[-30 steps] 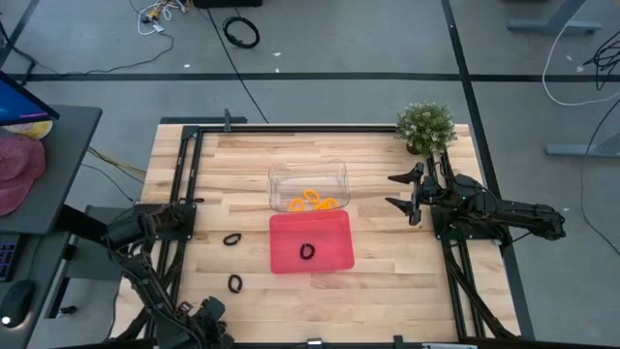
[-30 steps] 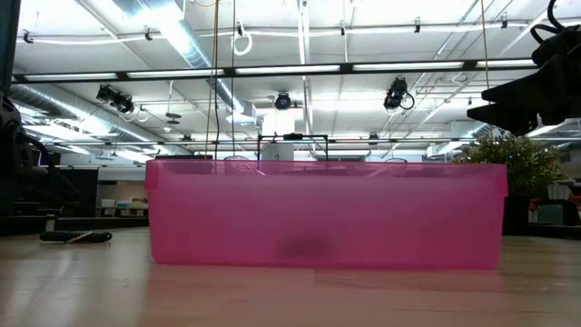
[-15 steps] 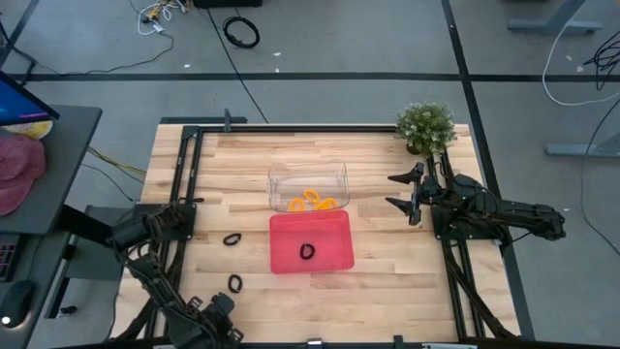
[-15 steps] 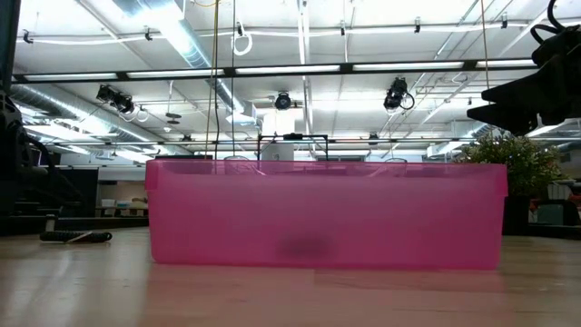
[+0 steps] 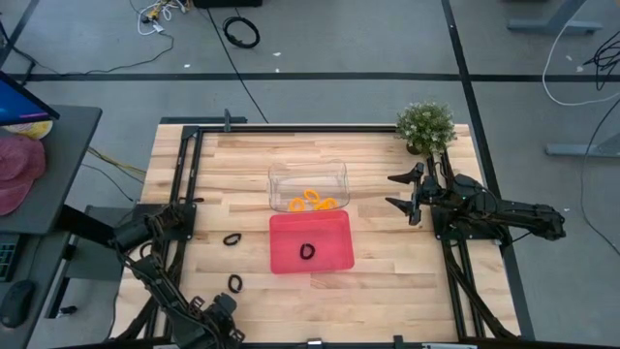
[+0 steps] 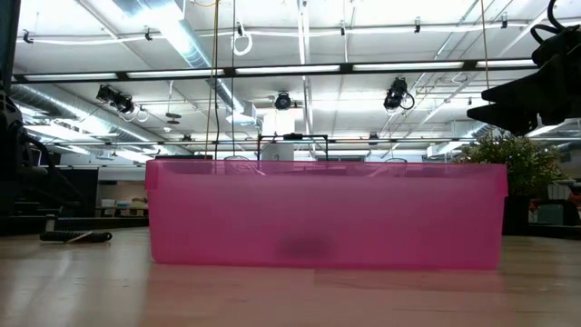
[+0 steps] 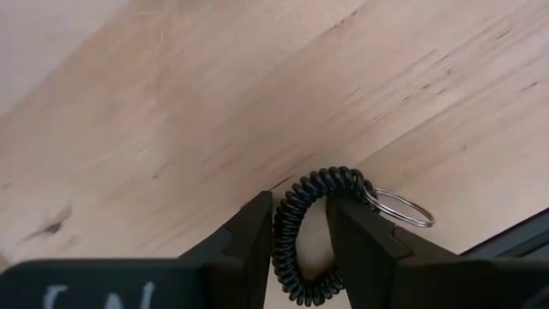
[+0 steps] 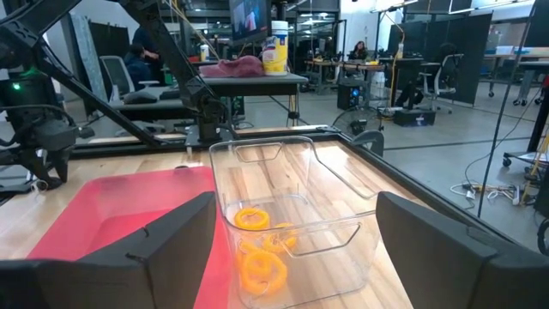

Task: Sort spring keychains
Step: Put the black spring keychain into the red bin

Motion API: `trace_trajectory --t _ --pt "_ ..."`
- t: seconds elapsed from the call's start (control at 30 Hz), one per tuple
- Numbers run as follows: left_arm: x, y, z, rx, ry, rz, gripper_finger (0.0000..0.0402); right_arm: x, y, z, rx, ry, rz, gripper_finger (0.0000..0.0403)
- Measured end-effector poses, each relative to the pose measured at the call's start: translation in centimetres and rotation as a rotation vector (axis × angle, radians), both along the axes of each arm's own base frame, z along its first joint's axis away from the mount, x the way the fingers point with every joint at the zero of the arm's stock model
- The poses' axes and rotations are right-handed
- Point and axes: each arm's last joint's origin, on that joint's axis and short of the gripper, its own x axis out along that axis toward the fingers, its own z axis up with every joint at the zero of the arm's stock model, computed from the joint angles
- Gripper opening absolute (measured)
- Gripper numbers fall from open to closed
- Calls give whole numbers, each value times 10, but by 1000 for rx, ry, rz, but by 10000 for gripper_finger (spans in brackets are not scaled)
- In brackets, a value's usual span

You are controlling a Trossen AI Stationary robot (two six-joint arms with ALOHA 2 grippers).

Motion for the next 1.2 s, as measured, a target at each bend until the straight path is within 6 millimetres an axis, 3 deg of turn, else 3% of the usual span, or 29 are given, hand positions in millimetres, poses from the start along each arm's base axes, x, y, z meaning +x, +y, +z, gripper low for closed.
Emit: trace_trajectory --t 0.17,0.37,0.97,1.2 --pt "2 0 -1 -8 -5 12 92 0 0 0 0 0 0 324" --pt "5 0 -1 -28 -14 19 16 0 0 0 0 0 0 324" --pt "11 2 0 -45 -20 36 11 0 0 0 0 0 0 324" --pt "22 10 7 -17 -73 -50 10 0 0 0 0 1 0 324"
